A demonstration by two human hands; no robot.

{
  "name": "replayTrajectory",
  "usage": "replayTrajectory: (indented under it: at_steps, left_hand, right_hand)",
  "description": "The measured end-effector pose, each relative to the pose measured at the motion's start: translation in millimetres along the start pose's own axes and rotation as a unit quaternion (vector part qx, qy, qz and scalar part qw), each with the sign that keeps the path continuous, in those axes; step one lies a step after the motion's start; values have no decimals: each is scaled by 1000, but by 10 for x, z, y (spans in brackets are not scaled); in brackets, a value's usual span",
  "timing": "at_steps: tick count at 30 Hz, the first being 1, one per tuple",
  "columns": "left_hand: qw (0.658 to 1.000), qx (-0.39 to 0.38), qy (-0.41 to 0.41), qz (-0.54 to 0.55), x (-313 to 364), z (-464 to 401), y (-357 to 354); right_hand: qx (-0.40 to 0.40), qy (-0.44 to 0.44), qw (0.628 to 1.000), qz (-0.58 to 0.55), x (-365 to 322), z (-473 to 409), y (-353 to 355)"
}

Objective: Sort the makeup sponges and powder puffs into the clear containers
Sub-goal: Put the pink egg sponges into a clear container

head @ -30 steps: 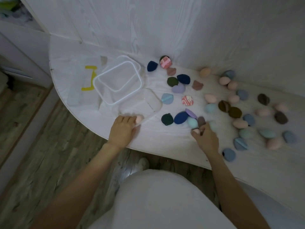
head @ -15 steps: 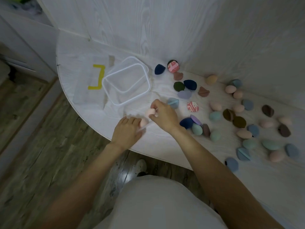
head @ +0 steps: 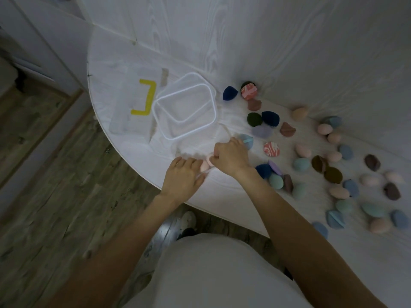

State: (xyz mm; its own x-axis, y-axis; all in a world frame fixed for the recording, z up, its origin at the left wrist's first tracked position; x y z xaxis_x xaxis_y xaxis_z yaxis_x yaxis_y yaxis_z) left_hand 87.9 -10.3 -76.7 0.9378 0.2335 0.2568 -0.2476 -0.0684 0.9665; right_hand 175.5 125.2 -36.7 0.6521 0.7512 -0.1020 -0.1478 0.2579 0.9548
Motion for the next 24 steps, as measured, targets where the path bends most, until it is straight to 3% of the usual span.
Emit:
replayTrajectory:
  at_steps: [12,17,20,24]
  left_hand:
    - [997,32,9,63,-1,-26,88]
    - [989,91,2,113,49,-53,200]
    - [969,140,-52,195,241,-192,321]
    - [945,122,-191,237,744,-567,460]
  right_hand:
    - [68,4,997,-21,106,4,-83]
    - [133,36,986,-98,179,92,-25]
    - [189,52,975,-109,396,335,112]
    - [167,10,984,-61,987,795,153]
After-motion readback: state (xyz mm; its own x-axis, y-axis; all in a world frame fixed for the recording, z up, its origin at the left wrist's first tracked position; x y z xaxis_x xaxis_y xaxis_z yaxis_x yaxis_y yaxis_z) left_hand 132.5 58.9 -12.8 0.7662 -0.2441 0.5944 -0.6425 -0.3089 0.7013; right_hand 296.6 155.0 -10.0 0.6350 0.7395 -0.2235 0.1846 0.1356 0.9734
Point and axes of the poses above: each hand's wrist, its own z-axis away from the middle knuckle, its own y-axis out of the back of the hand, x = y × z, the point moved 1 cm from there along -z, towards the middle knuckle
